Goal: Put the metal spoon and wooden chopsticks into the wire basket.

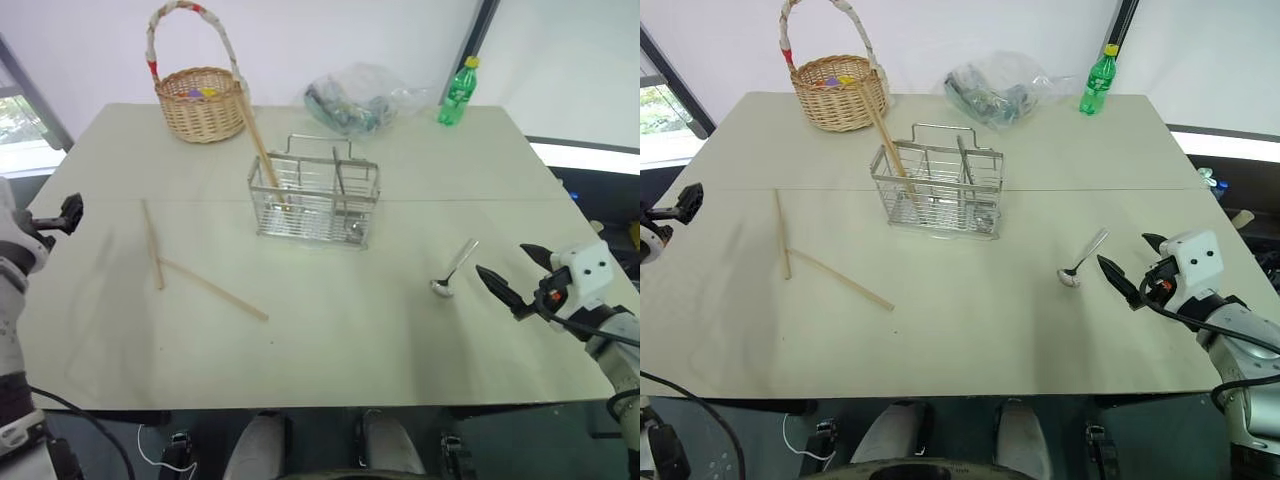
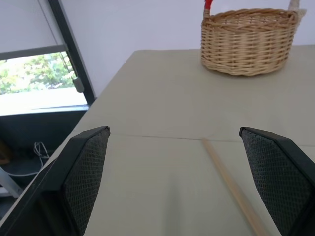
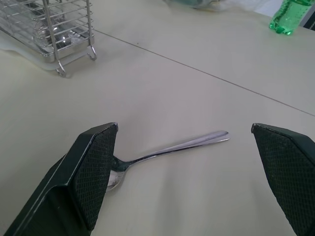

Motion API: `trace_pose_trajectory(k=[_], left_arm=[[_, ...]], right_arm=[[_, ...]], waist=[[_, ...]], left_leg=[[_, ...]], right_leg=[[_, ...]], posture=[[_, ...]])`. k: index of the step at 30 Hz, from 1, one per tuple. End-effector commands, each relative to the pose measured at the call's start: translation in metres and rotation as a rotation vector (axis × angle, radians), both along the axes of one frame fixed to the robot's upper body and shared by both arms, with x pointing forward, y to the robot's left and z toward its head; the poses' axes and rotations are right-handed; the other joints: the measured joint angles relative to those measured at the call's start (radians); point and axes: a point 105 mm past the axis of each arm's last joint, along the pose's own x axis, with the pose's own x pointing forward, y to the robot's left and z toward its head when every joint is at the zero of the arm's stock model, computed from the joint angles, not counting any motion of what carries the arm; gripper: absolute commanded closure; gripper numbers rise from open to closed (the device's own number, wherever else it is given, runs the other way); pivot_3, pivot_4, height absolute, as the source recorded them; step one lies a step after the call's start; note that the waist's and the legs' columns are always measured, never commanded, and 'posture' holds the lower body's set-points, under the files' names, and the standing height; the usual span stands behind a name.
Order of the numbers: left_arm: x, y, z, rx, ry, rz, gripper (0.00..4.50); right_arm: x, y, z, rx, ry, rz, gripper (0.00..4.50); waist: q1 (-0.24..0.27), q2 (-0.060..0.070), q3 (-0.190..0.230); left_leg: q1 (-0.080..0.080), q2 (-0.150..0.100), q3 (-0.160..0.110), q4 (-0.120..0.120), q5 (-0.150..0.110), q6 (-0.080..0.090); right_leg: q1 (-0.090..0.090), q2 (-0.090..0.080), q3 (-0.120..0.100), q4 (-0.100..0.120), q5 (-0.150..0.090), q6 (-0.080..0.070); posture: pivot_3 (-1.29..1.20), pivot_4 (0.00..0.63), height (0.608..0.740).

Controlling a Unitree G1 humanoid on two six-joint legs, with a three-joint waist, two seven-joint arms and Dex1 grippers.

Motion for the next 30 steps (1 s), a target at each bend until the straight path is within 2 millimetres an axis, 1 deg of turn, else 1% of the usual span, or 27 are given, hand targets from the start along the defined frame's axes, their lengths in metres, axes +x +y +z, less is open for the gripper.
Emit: trace_pose_trajectory(k=[1,12,17,20,23,25,27,29,30], left_arm=[[0.001,0.0,0.018,0.032,-0.058,-0.002,0.05],[0.001,0.0,0.019,0.024,-0.06,-0.001,0.05],[0.003,-0.005,0.019,0.033,-0.058,-0.018,0.05],[0.004,-0.009,0.023,0.035,-0.071,-0.031,0.05],[0.006,-0.013,0.025,0.038,-0.075,-0.049,0.05],[0.007,-0.015,0.025,0.033,-0.075,-0.064,0.05],[0.01,-0.023,0.027,0.022,-0.08,-0.109,0.05],[0.013,-0.039,0.031,-0.004,-0.082,-0.207,0.05],[0.015,-0.054,0.032,-0.016,-0.073,-0.295,0.05]], right_arm=[[0.0,-0.008,0.009,-0.003,-0.046,-0.013,0.0],[-0.003,-0.021,0.0,-0.01,-0.041,-0.016,0.0],[-0.004,-0.026,-0.003,-0.027,-0.038,-0.013,0.0],[0.0,-0.026,0.0,-0.051,-0.041,0.001,0.0],[0.004,-0.025,0.008,-0.063,-0.055,0.012,0.0],[0.007,-0.021,0.014,-0.078,-0.064,0.026,0.0],[0.011,-0.014,0.019,-0.115,-0.073,0.057,0.0],[0.014,-0.002,0.026,-0.19,-0.081,0.131,0.0],[0.016,0.009,0.03,-0.261,-0.081,0.218,0.0]], waist=[[0.0,0.0,0.0],[0.001,0.0,0.0],[0.001,0.0,0.0],[0.001,0.0,0.0],[0.0,0.0,0.0],[0.0,0.0,0.0],[0.0,0.0,0.0],[0.0,0.0,0.0],[0.0,0.001,0.0]], left_leg=[[0.0,0.0,0.0,0.0,0.0,0.0],[0.0,0.0,0.0,0.0,0.0,0.0],[0.0,0.0,0.0,0.0,0.0,0.0],[0.0,0.0,0.0,0.001,0.0,0.0],[0.0,0.0,0.0,0.001,0.0,0.0],[0.0,0.0,0.0,0.001,0.0,0.0],[0.0,0.0,0.0,0.001,0.0,0.0],[0.0,0.0,0.0,0.001,0.0,0.0],[0.0,0.0,0.0,0.001,0.0,0.0]], right_leg=[[0.0,0.0,0.0,0.0,0.0,0.0],[0.0,0.0,0.0,0.0,0.0,0.0],[0.0,0.0,0.0,0.0,0.0,0.0],[0.001,0.0,0.0,0.0,0.0,0.0],[0.001,0.0,0.0,0.0,0.0,0.0],[0.001,0.0,0.0,0.001,0.0,0.0],[0.001,0.0,0.0,0.001,0.0,0.0],[0.001,0.0,0.0,0.001,0.0,0.0],[0.001,0.0,0.0,0.001,0.0,0.0]], posture=[[0.0,0.15,0.666],[0.0,0.15,0.666],[0.0,0.15,0.666],[0.0,0.15,0.666],[0.0,0.15,0.666],[0.0,0.15,0.666],[0.0,0.15,0.666],[0.0,0.15,0.666],[0.0,0.15,0.666]])
